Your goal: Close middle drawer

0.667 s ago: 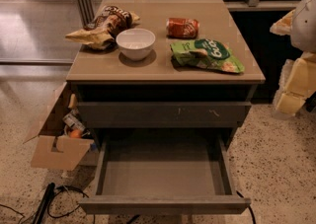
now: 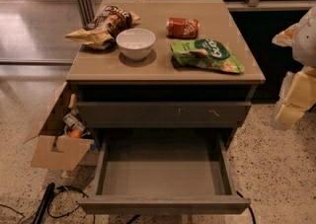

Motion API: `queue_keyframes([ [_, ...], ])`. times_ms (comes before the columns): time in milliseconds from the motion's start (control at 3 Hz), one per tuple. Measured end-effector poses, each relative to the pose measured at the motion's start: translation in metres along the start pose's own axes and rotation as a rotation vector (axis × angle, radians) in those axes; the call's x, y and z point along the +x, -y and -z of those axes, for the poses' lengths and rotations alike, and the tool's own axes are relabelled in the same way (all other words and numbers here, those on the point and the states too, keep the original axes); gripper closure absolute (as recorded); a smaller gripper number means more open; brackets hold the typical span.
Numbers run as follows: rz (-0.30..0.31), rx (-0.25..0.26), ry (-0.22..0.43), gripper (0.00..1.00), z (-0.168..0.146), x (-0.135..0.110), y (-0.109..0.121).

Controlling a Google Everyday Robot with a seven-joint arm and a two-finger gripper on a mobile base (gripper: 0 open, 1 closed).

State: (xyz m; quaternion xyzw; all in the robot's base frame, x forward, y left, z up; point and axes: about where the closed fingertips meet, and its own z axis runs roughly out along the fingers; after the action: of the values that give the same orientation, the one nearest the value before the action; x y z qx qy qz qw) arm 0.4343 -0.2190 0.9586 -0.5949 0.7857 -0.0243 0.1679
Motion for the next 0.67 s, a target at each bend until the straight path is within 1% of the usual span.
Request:
queue_keyframes([
  [333,-0.025,-0.022,0.012,0.00,-0.029,0.009,-0.010],
  [667,-0.041,-0.039,0.039,0.12,-0.058,0.024,-0.021],
])
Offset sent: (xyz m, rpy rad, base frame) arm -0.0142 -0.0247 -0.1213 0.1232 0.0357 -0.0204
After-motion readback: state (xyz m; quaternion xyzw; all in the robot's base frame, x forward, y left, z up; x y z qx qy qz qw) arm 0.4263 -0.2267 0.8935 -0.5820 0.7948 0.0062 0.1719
